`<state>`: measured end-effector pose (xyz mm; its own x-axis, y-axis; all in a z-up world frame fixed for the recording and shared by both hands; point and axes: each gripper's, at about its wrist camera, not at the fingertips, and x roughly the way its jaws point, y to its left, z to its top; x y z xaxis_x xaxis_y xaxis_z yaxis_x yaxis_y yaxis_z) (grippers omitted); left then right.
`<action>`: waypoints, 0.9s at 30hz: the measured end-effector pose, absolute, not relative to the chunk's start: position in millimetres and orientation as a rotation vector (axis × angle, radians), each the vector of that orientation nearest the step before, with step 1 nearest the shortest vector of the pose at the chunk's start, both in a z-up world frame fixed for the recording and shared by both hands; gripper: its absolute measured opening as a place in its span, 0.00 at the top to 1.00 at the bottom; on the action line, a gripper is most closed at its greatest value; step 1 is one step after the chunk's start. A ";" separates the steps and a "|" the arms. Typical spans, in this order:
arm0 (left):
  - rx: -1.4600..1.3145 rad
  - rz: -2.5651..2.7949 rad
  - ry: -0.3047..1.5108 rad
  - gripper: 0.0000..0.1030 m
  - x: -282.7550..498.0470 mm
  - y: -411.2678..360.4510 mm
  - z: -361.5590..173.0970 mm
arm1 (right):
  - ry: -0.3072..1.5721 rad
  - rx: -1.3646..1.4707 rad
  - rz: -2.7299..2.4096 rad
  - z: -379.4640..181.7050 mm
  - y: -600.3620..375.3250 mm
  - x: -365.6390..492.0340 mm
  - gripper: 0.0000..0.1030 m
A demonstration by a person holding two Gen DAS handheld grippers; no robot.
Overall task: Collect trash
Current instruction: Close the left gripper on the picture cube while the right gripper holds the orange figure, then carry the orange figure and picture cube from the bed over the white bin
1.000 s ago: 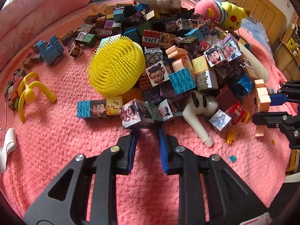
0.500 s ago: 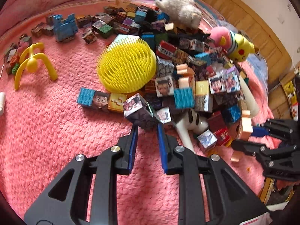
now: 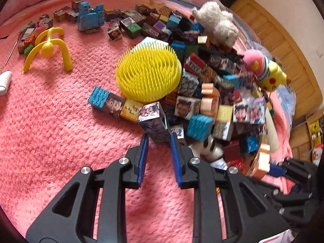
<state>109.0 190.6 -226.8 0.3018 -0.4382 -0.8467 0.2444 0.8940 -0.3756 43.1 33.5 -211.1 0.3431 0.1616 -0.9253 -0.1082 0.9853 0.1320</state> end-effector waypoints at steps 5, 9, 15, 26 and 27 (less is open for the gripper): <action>-0.267 -0.438 1.202 0.78 112.3 192.9 -230.7 | 1.208 0.062 0.182 -211.0 35.5 46.2 0.68; -0.339 -0.397 1.214 0.76 115.8 197.1 -230.4 | 1.209 0.075 0.185 -210.8 35.6 48.9 0.68; -0.358 -0.322 1.255 0.75 126.9 189.7 -235.7 | 1.212 0.073 0.184 -211.6 37.3 49.2 0.68; -0.214 -0.291 1.248 0.80 119.5 177.4 -226.0 | 1.220 0.083 0.155 -210.9 31.9 51.0 0.71; -0.197 -0.289 1.246 0.80 116.6 178.2 -224.5 | 1.212 0.084 0.151 -208.9 31.3 50.8 0.71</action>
<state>116.6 178.2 -224.5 0.2899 -0.3210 -0.9016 0.1081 0.9470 -0.3024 50.8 31.3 -208.9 0.3424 0.1608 -0.9257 -0.0714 0.9868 0.1450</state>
